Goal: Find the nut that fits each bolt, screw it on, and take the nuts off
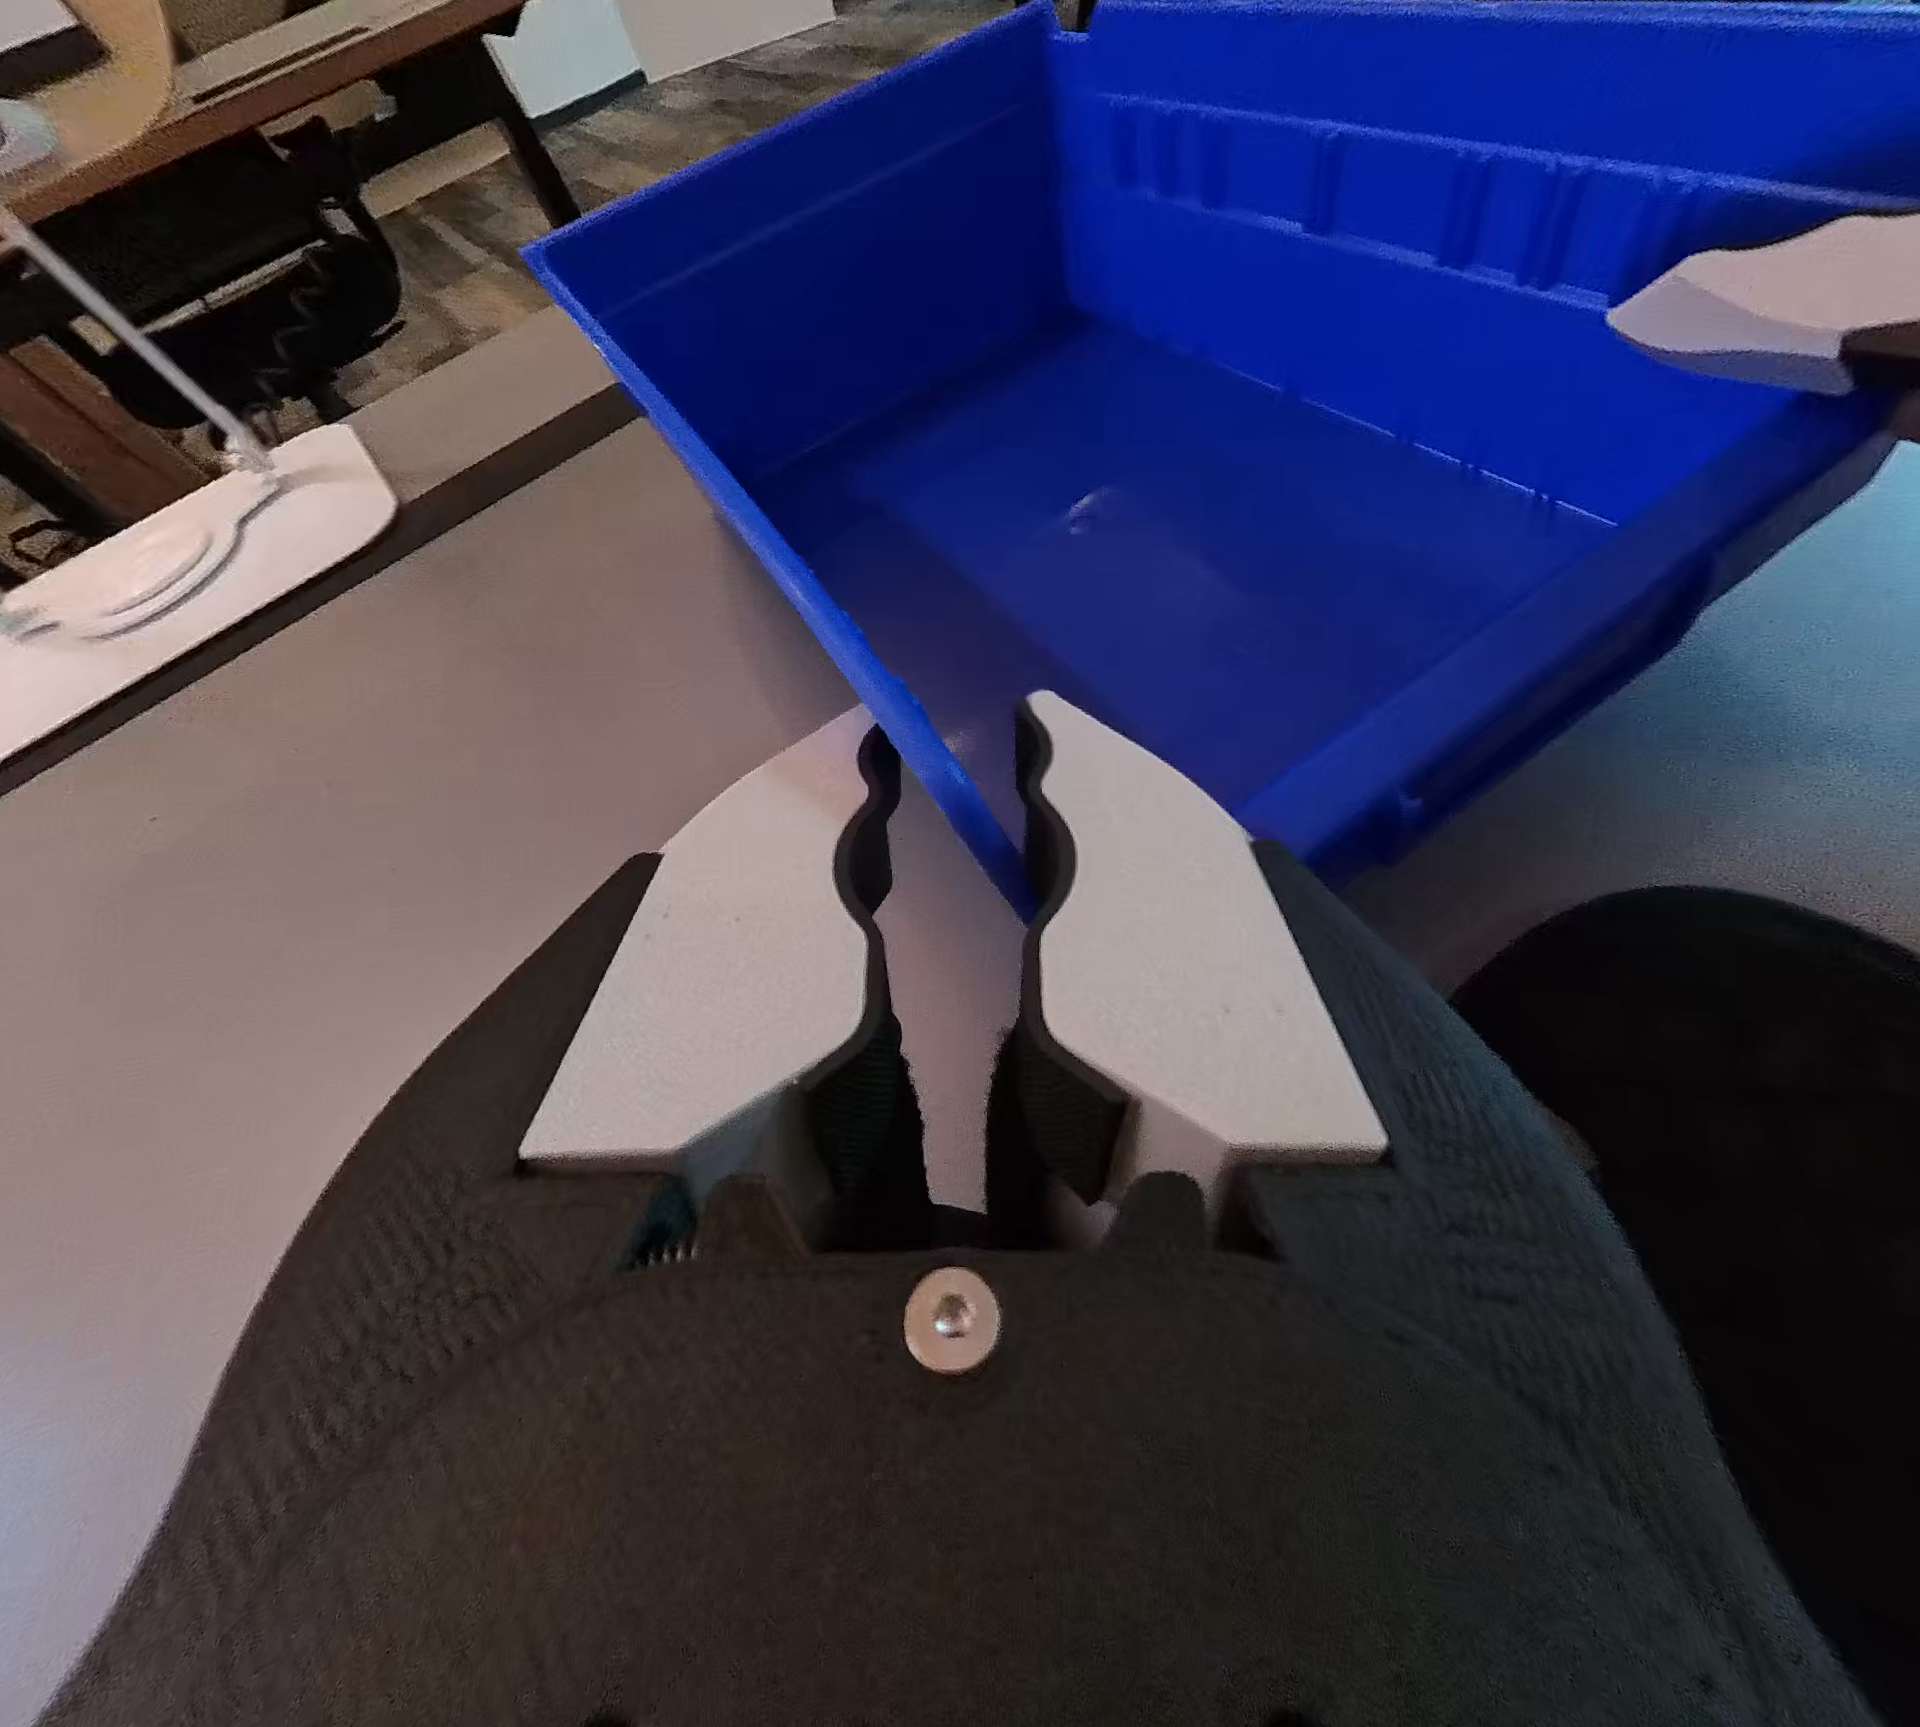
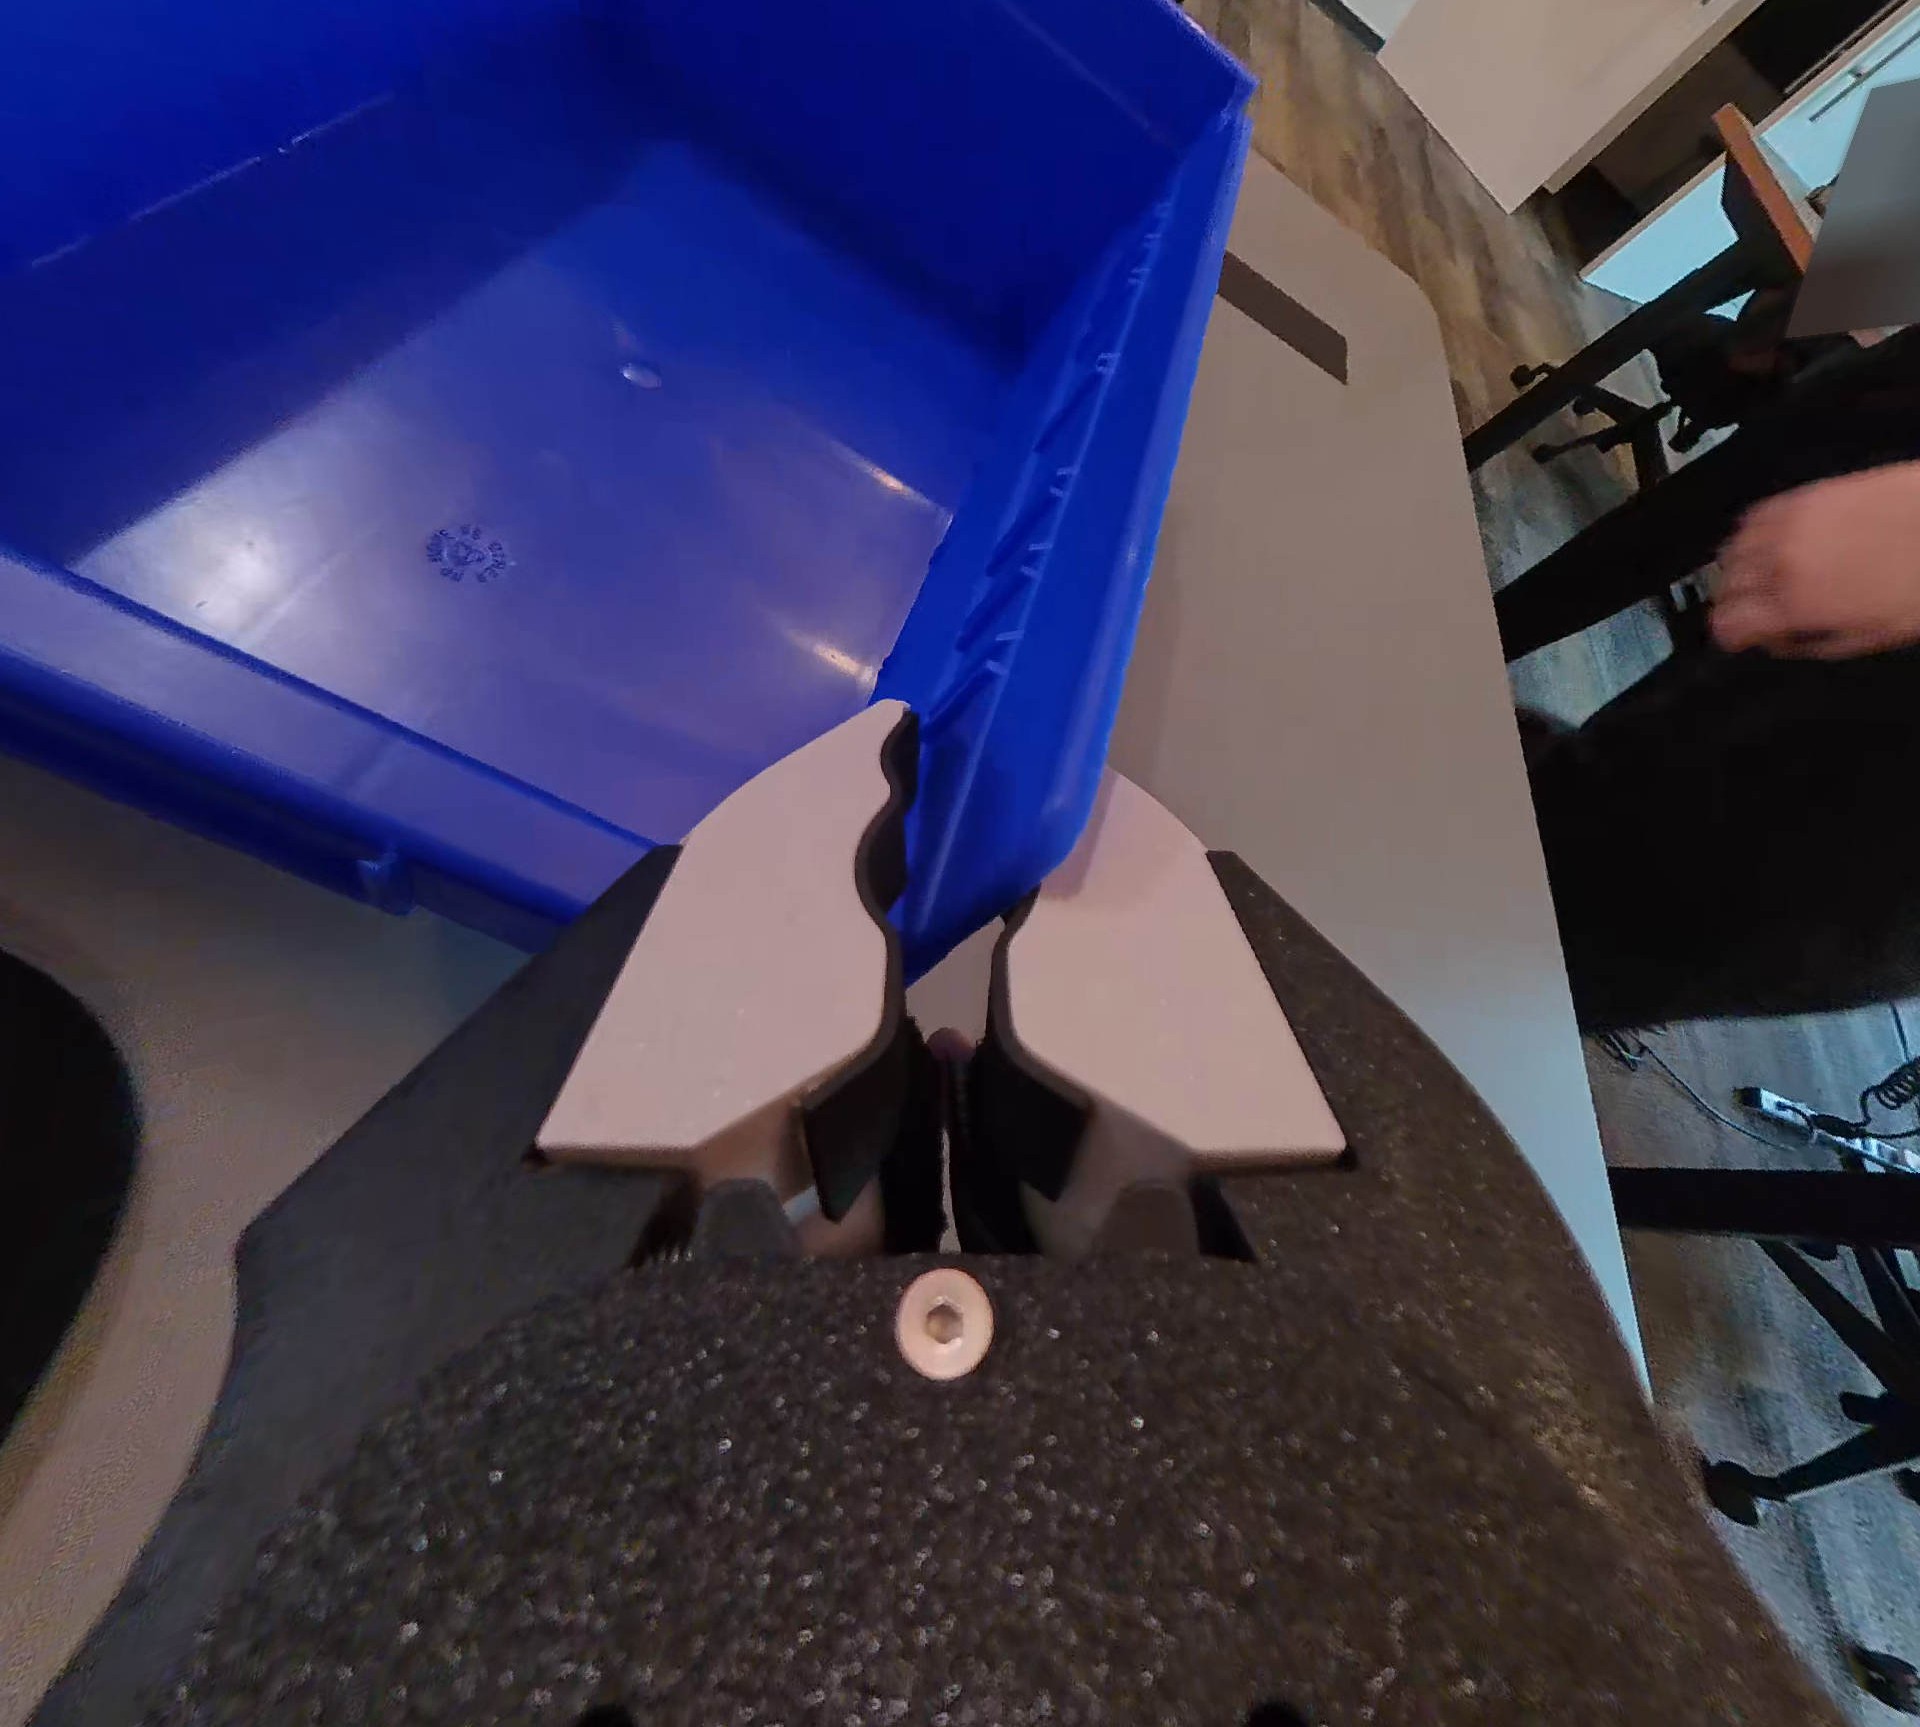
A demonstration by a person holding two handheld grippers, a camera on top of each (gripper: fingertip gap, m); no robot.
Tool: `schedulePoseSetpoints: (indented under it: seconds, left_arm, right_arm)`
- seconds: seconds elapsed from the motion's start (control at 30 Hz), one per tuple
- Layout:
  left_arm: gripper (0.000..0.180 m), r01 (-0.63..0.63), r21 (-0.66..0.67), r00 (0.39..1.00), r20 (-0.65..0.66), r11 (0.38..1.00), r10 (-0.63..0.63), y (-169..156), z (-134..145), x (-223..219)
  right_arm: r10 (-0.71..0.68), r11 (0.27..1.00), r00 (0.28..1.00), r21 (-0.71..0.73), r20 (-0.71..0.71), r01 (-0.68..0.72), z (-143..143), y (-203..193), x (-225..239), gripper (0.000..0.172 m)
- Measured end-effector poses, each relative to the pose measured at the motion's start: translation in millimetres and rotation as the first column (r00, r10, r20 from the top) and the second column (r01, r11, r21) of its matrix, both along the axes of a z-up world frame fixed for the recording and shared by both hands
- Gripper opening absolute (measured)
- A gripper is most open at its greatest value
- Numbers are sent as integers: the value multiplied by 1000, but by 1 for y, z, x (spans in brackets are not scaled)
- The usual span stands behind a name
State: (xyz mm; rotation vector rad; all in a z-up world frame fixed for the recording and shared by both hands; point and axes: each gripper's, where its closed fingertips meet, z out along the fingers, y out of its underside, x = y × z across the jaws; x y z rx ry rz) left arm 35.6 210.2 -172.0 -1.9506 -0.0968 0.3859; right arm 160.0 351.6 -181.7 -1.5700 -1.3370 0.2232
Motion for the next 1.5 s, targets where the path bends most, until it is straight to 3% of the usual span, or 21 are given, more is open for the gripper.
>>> schedulePoseSetpoints:
  seconds: [0.27, 0.37, 0.4, 0.47, 0.53, 0.57, 0.67, 0.73, 0.83, 0.9, 0.93, 1.0, 1.03, 1.1, 1.17, 1.5]
  left_arm:
    - [27, 82, -11, 996, 24, 997, -82, 23, -6, 29]
    - [35, 161, -19, 982, 102, 987, -158, 23, -7, 38]
    - [45, 175, -15, 977, 126, 984, -172, 19, -6, 38]
    - [66, 178, 25, 972, 153, 984, -179, 2, 4, 32]
    - [73, 158, 100, 977, 132, 982, -170, -31, 26, 17]
    - [73, 125, 137, 986, 95, 983, -139, -53, 38, 3]
    - [72, -80, 215, 996, -29, 973, 88, -137, 69, -65]
    - [70, -301, 227, 940, -95, 926, 329, -210, 77, -124]
    - [63, -566, 149, 805, -114, 811, 582, -313, 56, -193]
    - [63, -663, 44, 743, -90, 748, 664, -357, 27, -222]
    - [61, -667, -11, 744, -66, 745, 665, -367, 12, -229]
    - [57, -612, -91, 786, 38, 786, 617, -367, -13, -230]
    - [47, -574, -83, 813, 60, 815, 579, -362, -14, -227]
    - [36, -556, -88, 829, 14, 827, 559, -359, -13, -227]
    - [36, -551, -97, 834, -30, 829, 551, -357, -14, -228]
    - [36, -456, -88, 889, -1, 886, 457, -346, -14, -229]
  right_arm:
    - [-9, 1000, 1000, 9, -29, 9, -7, 22, 28, 11]
    - [-17, 1000, 998, -13, -60, 16, -9, 24, 33, 12]
    - [-19, 1000, 998, -20, -64, 17, -9, 24, 33, 14]
    - [-41, 999, 997, -32, -67, 39, -7, 25, 38, 52]
    - [-76, 997, 991, -41, -111, 72, 4, 24, 45, 78]
    - [-97, 995, 983, -35, -156, 92, 14, 23, 50, 83]
    - [-122, 992, 927, -1, -356, 130, 54, 9, 60, 84]
    - [-103, 992, 876, 12, -472, 124, 79, -8, 60, 76]
    - [3, 997, 822, 60, -569, 38, 114, -44, 34, 68]
    - [64, 996, 821, 83, -567, -20, 125, -67, 10, 69]
    - [95, 994, 814, 99, -573, -46, 130, -79, -2, 69]
    - [160, 987, 792, 122, -590, -109, 138, -101, -27, 67]
    - [188, 982, 784, 130, -591, -138, 141, -111, -39, 67]
    - [227, 974, 785, 147, -576, -174, 143, -126, -59, 66]
    - [262, 965, 789, 171, -555, -201, 144, -138, -76, 65]
    - [380, 925, 812, 197, -442, -326, 118, -174, -126, 62]
